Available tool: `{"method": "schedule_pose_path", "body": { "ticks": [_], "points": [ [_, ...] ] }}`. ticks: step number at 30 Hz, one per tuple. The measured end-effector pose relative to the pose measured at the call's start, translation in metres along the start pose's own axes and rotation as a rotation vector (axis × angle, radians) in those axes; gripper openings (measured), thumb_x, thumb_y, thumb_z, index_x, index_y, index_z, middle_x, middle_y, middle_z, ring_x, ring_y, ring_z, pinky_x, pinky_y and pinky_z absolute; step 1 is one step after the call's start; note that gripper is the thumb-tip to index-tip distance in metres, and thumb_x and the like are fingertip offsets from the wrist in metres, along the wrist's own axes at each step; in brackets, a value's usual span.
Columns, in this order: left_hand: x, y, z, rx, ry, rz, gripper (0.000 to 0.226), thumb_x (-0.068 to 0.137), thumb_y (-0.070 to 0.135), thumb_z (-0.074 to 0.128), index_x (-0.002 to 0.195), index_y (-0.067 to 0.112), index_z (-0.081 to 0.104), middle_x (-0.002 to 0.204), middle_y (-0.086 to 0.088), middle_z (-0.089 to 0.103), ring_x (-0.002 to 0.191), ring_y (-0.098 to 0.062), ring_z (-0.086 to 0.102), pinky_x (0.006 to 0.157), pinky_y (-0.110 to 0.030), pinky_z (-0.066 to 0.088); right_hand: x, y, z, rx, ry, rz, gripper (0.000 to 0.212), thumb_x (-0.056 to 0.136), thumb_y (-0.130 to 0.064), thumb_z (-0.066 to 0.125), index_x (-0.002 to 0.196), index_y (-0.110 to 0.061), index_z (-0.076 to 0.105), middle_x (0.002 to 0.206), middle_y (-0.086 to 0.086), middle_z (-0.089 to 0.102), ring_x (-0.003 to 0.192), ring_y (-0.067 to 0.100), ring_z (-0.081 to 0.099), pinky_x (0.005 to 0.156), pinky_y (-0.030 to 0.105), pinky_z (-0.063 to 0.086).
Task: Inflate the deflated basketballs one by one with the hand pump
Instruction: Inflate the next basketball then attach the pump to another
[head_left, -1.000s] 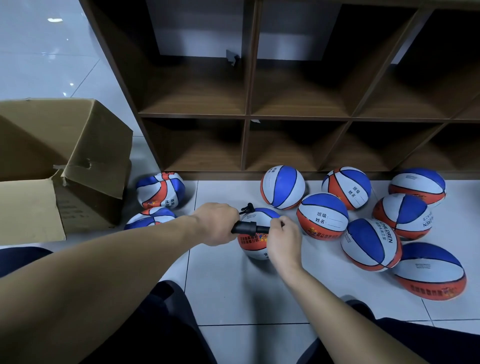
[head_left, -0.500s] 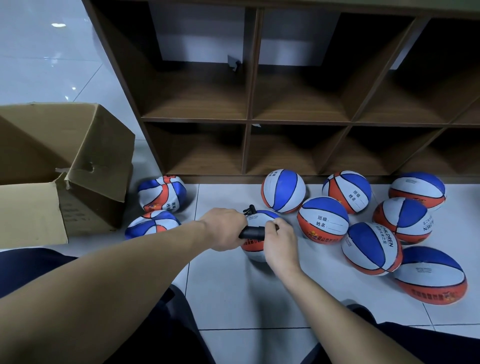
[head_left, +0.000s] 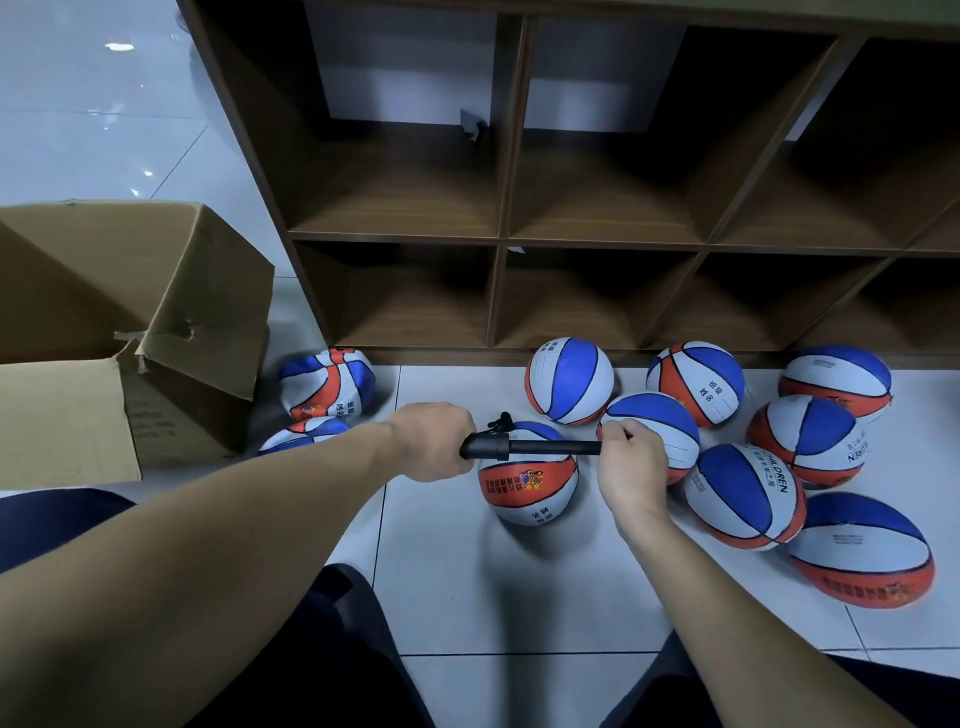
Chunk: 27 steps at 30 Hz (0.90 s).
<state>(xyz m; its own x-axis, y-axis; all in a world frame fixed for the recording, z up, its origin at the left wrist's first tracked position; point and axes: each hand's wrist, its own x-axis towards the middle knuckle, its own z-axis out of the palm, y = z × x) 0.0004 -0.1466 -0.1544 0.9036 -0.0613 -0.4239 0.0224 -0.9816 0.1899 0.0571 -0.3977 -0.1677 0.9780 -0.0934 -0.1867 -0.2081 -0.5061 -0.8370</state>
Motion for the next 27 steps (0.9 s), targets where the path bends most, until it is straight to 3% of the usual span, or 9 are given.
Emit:
{"method": "schedule_pose_path", "body": {
  "ticks": [9, 15, 18, 24, 27],
  "points": [
    [-0.001, 0.026, 0.007, -0.01, 0.068, 0.008, 0.02, 0.093, 0.035, 0.059, 0.085, 0.017, 0.063, 0.077, -0.001, 0.065, 0.072, -0.03, 0.063, 0.052, -0.03, 0.036, -0.033, -0.014, 0.036, -0.028, -0.012, -0.066, 0.03, 0.1, -0.014, 0.048, 0.07, -0.009, 0.046, 0.07, 0.006, 0.054, 0.068, 0.026, 0.046, 0.063, 0.043, 0.038],
    [-0.001, 0.033, 0.006, 0.029, 0.037, 0.047, 0.016, 0.093, 0.032, 0.059, 0.087, 0.018, 0.064, 0.081, -0.001, 0.066, 0.078, -0.032, 0.065, 0.061, -0.034, 0.042, -0.047, -0.011, 0.052, -0.022, -0.084, -0.075, 0.025, 0.094, -0.027, 0.044, 0.07, -0.02, 0.045, 0.077, 0.002, 0.058, 0.079, 0.029, 0.054, 0.073, 0.049, 0.048],
    [0.0, 0.033, 0.005, 0.031, 0.051, 0.056, 0.017, 0.093, 0.033, 0.059, 0.087, 0.018, 0.063, 0.081, -0.001, 0.065, 0.079, -0.033, 0.065, 0.062, -0.033, 0.042, -0.042, -0.011, 0.05, -0.003, -0.105, -0.039, 0.025, 0.095, -0.026, 0.046, 0.074, -0.015, 0.052, 0.077, 0.005, 0.062, 0.077, 0.03, 0.057, 0.072, 0.047, 0.049],
    [0.005, 0.033, 0.001, 0.004, 0.068, 0.064, 0.021, 0.094, 0.036, 0.061, 0.084, 0.018, 0.06, 0.079, 0.0, 0.063, 0.076, -0.031, 0.062, 0.061, -0.033, 0.041, -0.025, -0.016, 0.039, -0.001, -0.166, -0.007, 0.033, 0.1, -0.014, 0.052, 0.068, -0.013, 0.045, 0.065, 0.0, 0.049, 0.064, 0.021, 0.043, 0.058, 0.036, 0.034],
    [0.005, 0.023, 0.0, -0.032, 0.058, 0.04, 0.022, 0.094, 0.039, 0.061, 0.084, 0.019, 0.062, 0.076, 0.002, 0.063, 0.078, -0.031, 0.064, 0.06, -0.032, 0.041, -0.014, -0.013, 0.025, -0.012, -0.15, -0.007, 0.032, 0.099, -0.014, 0.052, 0.068, -0.011, 0.044, 0.065, 0.003, 0.046, 0.064, 0.02, 0.039, 0.06, 0.036, 0.033]
  ]
}}
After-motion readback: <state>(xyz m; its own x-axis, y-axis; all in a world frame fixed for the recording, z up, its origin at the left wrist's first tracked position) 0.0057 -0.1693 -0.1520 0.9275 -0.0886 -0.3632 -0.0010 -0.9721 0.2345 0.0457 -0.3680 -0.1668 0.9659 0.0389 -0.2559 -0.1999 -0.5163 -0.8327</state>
